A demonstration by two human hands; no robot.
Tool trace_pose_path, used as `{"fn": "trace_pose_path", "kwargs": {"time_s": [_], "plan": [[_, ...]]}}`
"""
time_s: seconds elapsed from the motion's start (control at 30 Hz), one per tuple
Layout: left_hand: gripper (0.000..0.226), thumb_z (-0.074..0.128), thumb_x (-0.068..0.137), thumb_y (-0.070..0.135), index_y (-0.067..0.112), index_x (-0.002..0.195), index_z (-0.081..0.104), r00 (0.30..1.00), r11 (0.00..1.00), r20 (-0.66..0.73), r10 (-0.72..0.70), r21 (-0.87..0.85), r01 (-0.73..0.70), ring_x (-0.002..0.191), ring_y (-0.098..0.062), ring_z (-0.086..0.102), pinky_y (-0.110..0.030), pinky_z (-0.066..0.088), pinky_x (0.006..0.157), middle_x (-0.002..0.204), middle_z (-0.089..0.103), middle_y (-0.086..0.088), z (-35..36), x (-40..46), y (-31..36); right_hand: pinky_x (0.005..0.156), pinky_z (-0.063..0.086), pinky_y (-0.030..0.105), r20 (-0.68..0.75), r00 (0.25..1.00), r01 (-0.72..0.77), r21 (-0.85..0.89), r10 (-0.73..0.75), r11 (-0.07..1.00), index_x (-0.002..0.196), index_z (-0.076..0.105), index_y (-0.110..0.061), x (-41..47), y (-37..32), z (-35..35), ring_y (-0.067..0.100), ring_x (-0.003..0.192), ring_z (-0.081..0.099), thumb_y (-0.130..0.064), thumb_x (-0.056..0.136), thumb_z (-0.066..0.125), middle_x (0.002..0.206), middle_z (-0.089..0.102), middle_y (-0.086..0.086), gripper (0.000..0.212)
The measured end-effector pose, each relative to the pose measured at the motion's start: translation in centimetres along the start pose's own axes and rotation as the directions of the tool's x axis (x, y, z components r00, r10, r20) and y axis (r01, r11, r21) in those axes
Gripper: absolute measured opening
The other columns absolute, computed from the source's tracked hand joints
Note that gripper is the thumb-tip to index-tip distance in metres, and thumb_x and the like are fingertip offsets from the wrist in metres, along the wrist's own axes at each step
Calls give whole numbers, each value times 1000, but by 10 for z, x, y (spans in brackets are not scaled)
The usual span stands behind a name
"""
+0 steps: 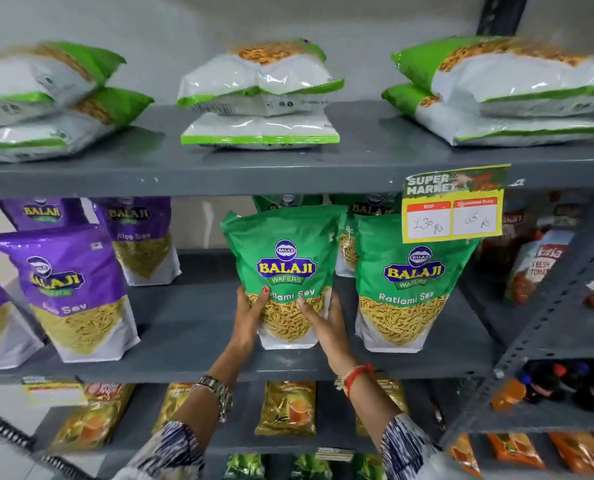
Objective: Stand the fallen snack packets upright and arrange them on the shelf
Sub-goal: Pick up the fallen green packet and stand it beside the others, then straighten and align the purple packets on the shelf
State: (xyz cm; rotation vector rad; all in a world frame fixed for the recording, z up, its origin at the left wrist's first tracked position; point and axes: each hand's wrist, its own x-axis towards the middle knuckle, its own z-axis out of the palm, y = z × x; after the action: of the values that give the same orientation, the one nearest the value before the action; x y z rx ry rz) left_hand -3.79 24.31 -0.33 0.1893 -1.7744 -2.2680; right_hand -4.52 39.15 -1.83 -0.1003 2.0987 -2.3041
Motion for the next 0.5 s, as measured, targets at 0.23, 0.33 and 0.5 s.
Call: {"fn": "trace_pose_path", "kwargs": {"time_s": [0.23,0.33,0.5], "plan": [[35,46,92,9,17,125,35,996,1000,91,19,-10,-18,86,0,67,-15,54,67,111,60,4,-7,-7,1,91,55,32,-74,996,49,5,-49,999,125,51,-11,-14,7,2,12,108,66,-35,68,78,118,68,4,67],[33,46,92,10,17,123,37,994,1000,110,12,-2,-12,88,-2,67,-16,54,69,111,60,2,-8,-4,-1,91,54,30,-83,996,38,-7,-38,999,128,50,-14,-15,11,2,12,111,65,-25,77,76,120,67,3,58],[35,48,91,11,14,124,37,993,999,121,4,31,-8,91,-2,64,-15,53,69,110,59,3,-6,0,-3,80,50,8,-72,996,51,-8,-51,999,130,50,-17,-8,10,-1,-5,106,63,-18,83,72,123,65,-2,52]]}}
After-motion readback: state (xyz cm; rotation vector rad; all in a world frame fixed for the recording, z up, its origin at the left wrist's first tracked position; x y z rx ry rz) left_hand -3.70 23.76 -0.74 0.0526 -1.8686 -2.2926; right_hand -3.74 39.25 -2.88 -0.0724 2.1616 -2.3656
